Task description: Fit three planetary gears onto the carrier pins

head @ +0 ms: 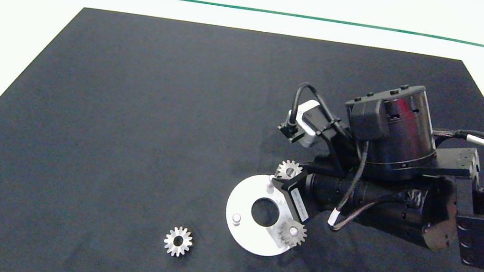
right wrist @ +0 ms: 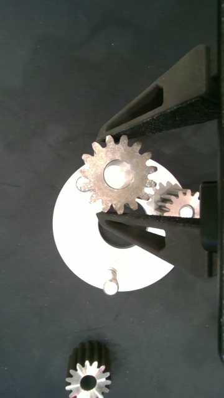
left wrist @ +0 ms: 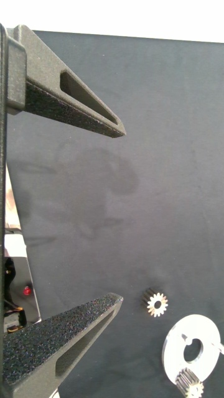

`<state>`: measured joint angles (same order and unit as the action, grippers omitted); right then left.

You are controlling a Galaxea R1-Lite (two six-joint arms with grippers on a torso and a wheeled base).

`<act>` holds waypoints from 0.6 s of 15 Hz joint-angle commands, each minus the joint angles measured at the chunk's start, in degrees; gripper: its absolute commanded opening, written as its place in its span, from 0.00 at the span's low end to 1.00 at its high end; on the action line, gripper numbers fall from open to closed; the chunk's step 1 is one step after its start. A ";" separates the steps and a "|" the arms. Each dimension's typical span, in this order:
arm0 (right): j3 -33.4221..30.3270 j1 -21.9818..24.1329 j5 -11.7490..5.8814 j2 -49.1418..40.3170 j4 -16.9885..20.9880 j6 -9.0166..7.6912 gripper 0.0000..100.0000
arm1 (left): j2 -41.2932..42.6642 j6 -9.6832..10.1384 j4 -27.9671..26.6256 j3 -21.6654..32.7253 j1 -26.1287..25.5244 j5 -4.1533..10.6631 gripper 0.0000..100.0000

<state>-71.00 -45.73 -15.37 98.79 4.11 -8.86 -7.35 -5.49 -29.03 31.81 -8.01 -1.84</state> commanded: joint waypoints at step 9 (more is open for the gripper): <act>-0.37 1.08 -0.01 5.18 -5.08 -0.28 0.10 | 0.14 -0.05 -0.15 0.10 -0.25 0.00 1.00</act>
<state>-71.30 -44.59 -15.29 103.22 -0.93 -9.01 -7.27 -5.49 -29.03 31.91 -8.20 -1.84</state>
